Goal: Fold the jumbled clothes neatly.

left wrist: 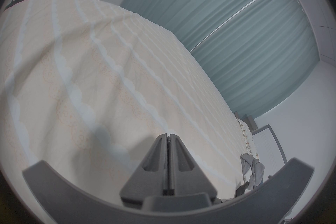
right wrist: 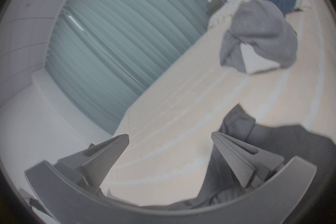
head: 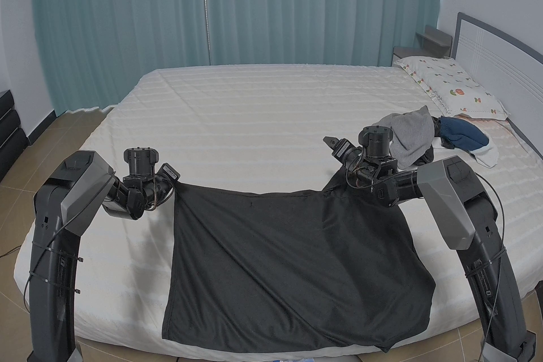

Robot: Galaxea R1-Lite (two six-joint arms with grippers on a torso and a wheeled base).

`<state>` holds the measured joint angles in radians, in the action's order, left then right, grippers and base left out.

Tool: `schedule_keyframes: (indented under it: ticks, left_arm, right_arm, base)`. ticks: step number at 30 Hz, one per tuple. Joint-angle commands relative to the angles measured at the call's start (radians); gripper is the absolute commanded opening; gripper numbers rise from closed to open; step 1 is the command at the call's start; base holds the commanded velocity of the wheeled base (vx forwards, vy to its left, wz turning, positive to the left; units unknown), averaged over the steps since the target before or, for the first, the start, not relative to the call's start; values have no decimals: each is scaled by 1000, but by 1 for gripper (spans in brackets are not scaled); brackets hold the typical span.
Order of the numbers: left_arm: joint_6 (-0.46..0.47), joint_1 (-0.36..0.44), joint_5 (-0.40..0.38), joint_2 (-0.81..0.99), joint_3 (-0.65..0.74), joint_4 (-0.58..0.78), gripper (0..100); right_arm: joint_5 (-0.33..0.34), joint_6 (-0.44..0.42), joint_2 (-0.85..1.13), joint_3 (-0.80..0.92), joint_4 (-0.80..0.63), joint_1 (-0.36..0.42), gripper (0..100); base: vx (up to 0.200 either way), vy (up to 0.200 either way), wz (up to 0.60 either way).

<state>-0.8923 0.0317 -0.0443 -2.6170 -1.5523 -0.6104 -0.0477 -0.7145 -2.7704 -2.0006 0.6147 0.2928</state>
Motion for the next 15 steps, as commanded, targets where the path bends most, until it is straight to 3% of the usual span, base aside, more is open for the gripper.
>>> schedule_keyframes:
  ticks: [1,6,15]
  left_arm:
    - [0,1,1,-1,0,0,0]
    - [0,-1,1,-1,0,0,0]
    - [0,-1,1,-1,0,0,0]
  right_arm:
    - [-9,55,-64,1,34,-23,100]
    - [-63,70,-69,1,-15,-38,100]
    - [-66,63,28,45,-85,-40,100]
  base:
    - [0,0,0]
    - [0,0,0]
    - [0,0,0]
